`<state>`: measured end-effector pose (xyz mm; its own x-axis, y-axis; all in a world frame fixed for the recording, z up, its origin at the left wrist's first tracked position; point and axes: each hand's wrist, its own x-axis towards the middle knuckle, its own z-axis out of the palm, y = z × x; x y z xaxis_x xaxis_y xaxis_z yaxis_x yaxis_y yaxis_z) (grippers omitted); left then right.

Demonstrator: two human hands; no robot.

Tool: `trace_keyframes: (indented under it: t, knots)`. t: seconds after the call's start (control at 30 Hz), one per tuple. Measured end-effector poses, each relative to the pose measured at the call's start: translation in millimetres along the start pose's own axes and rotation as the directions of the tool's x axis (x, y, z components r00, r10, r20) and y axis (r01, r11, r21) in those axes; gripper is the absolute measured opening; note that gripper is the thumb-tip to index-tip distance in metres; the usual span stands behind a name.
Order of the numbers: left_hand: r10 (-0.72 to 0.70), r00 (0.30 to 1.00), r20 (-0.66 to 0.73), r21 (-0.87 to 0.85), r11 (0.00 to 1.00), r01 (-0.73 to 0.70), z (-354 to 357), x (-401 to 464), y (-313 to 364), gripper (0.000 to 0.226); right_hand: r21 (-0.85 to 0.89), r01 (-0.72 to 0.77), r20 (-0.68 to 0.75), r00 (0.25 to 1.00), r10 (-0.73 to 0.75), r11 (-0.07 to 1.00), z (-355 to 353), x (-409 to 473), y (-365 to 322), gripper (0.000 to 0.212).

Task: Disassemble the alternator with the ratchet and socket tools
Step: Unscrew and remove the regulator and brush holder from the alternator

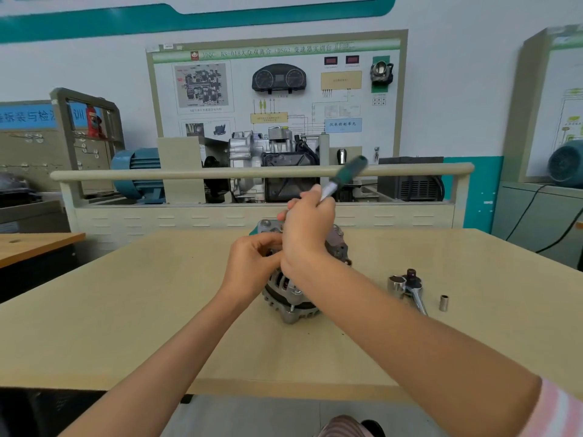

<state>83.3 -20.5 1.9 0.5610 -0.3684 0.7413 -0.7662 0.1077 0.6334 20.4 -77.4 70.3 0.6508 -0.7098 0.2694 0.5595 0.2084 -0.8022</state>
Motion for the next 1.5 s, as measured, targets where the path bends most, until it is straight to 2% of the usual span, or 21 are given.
trace_keyframes:
  t: [0.07,0.2,0.27,0.33,0.4,0.43,0.5,0.53,0.6,0.67,0.7,0.77,0.87,0.93,1.03,1.1,1.2,1.27,1.33,1.4,1.5]
  knots:
    - [-0.01,1.0,0.023,0.016,1.0,0.01,0,3,1,0.046,0.002,-0.08,0.009,0.997,0.08,0.997,1,3,-2,0.024]
    - [-0.038,0.992,0.118,-0.031,0.999,0.042,-4,6,2,0.026,-0.217,-0.224,0.202,0.942,0.269,0.95,0,20,-15,0.022]
    - [-0.034,0.99,0.14,-0.036,0.999,0.04,-5,5,2,0.02,-0.404,-0.183,0.34,0.88,0.332,0.896,-3,28,-22,0.024]
    - [-0.03,0.988,0.148,-0.012,0.999,0.032,-6,3,1,0.019,-0.567,-0.104,0.458,0.785,0.418,0.817,-2,33,-28,0.027]
    - [-0.017,0.991,0.135,0.001,1.0,0.017,-5,1,1,0.019,-0.66,-0.038,0.51,0.71,0.486,0.75,-3,34,-32,0.027]
    - [-0.013,0.993,0.119,-0.007,1.0,0.014,-5,0,1,0.02,-0.67,-0.023,0.52,0.699,0.491,0.742,-3,34,-33,0.027]
    - [-0.018,0.996,0.091,-0.031,0.999,0.021,-4,-1,1,0.02,-0.617,-0.022,0.508,0.752,0.42,0.787,-2,30,-29,0.025]
    - [-0.019,0.996,0.082,-0.041,0.999,0.023,-4,-2,1,0.024,-0.548,-0.014,0.467,0.824,0.32,0.836,-1,26,-22,0.023]
    - [0.0,0.998,0.058,-0.02,1.0,0.001,-3,-3,0,0.048,-0.328,0.038,0.259,0.964,0.052,0.944,2,15,-3,0.018]
    - [0.021,0.999,0.044,0.037,0.999,-0.022,-2,-3,-1,0.064,-0.105,0.111,0.013,0.994,-0.11,0.988,6,6,11,0.018]
    - [0.024,0.999,0.042,0.051,0.998,-0.026,-2,-3,-1,0.066,-0.056,0.126,-0.036,0.991,-0.129,0.99,8,6,15,0.021]
    - [0.009,0.999,0.048,0.041,0.999,-0.011,-3,-3,0,0.063,-0.108,0.115,-0.009,0.993,-0.116,0.988,10,10,16,0.023]
    - [-0.034,0.996,0.085,-0.007,0.999,0.035,-6,-1,-2,0.044,-0.255,0.017,0.202,0.979,0.036,0.967,10,18,9,0.013]
    - [-0.051,0.993,0.107,-0.007,0.999,0.052,-6,-3,-2,0.024,-0.331,-0.071,0.374,0.905,0.2,0.941,8,23,1,0.017]
    - [-0.032,0.993,0.116,0.06,0.998,0.025,-5,-8,-2,0.014,-0.469,-0.112,0.597,0.69,0.408,0.876,3,30,-12,0.02]
    - [-0.023,0.993,0.118,0.059,0.998,0.017,-6,-9,-2,0.013,-0.527,-0.106,0.68,0.542,0.493,0.843,0,33,-17,0.021]
    - [-0.029,0.99,0.136,0.044,0.999,0.023,-6,-9,1,0.012,-0.542,-0.138,0.714,0.446,0.54,0.829,-4,39,-21,0.023]
    - [-0.015,0.991,0.134,0.054,0.999,0.007,-6,-9,1,0.012,-0.521,-0.18,0.716,0.439,0.542,0.834,-6,43,-22,0.022]
    - [0.004,0.991,0.131,0.059,0.998,-0.012,-5,-10,0,0.021,-0.472,-0.2,0.723,0.47,0.507,0.859,-9,44,-19,0.022]
    - [0.013,0.993,0.12,0.057,0.998,-0.02,-4,-10,-2,0.031,-0.401,-0.211,0.723,0.525,0.45,0.891,-11,42,-15,0.022]
    - [0.025,0.995,0.092,0.059,0.998,-0.03,-5,-13,-3,0.03,-0.288,-0.199,0.685,0.64,0.347,0.936,-14,36,-12,0.02]
